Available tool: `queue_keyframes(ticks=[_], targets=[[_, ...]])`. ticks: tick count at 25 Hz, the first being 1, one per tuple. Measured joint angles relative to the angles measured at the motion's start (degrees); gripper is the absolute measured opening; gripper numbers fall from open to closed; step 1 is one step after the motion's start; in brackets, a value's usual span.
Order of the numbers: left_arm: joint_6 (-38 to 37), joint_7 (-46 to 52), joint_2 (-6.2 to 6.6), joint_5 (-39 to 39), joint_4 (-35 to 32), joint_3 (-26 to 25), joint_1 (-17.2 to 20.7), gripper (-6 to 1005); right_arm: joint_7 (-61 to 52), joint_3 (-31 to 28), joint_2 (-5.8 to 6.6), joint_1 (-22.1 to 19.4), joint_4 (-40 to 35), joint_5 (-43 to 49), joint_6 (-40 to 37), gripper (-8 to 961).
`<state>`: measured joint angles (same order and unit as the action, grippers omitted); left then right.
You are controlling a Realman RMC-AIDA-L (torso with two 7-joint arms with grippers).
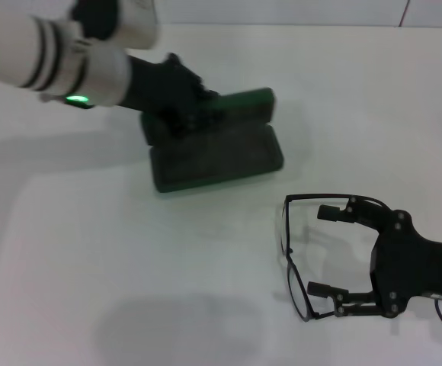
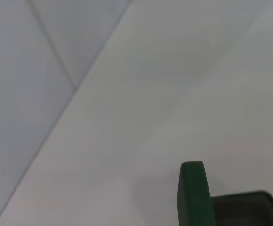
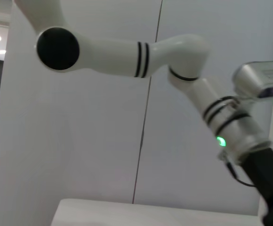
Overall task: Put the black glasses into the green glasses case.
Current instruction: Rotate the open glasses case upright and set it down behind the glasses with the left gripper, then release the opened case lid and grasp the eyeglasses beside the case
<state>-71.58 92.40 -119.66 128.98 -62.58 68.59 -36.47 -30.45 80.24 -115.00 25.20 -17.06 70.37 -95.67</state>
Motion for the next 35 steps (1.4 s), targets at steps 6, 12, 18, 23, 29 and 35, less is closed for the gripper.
queue_keyframes(ticks=[6, 12, 18, 23, 29, 35], targets=[[4.0, 0.2, -0.08, -0.2, 7.7, 7.7, -6.5, 223, 0.0, 0.0, -0.18, -0.5, -0.1, 0.3, -0.4, 870], [4.1, 0.8, -0.25, -2.4, 8.3, 11.9, -7.4, 235, 0.0, 0.0, -0.28, -0.6, -0.1, 0.4, -0.4, 870], [4.1, 0.9, -0.30, -5.3, 7.5, 12.0, -6.5, 248, 0.0, 0.0, -0.31, -0.6, -0.1, 0.4, -0.4, 870], [4.7, -0.1, -0.25, -16.3, 4.8, 11.4, -1.7, 494, 0.0, -0.1, -0.31, -0.6, -0.1, 0.4, -0.4, 870], [5.4, 4.2, -0.18, -25.2, 4.2, 10.8, 4.1, 576, 0.0, -0.4, 0.18, -0.7, -1.5, 0.2, -0.4, 869], [2.7, 13.5, 0.15, -24.4, -0.9, 10.1, 9.3, 575, 0.0, -3.9, 1.72, -1.3, -2.3, 0.4, -0.4, 869]])
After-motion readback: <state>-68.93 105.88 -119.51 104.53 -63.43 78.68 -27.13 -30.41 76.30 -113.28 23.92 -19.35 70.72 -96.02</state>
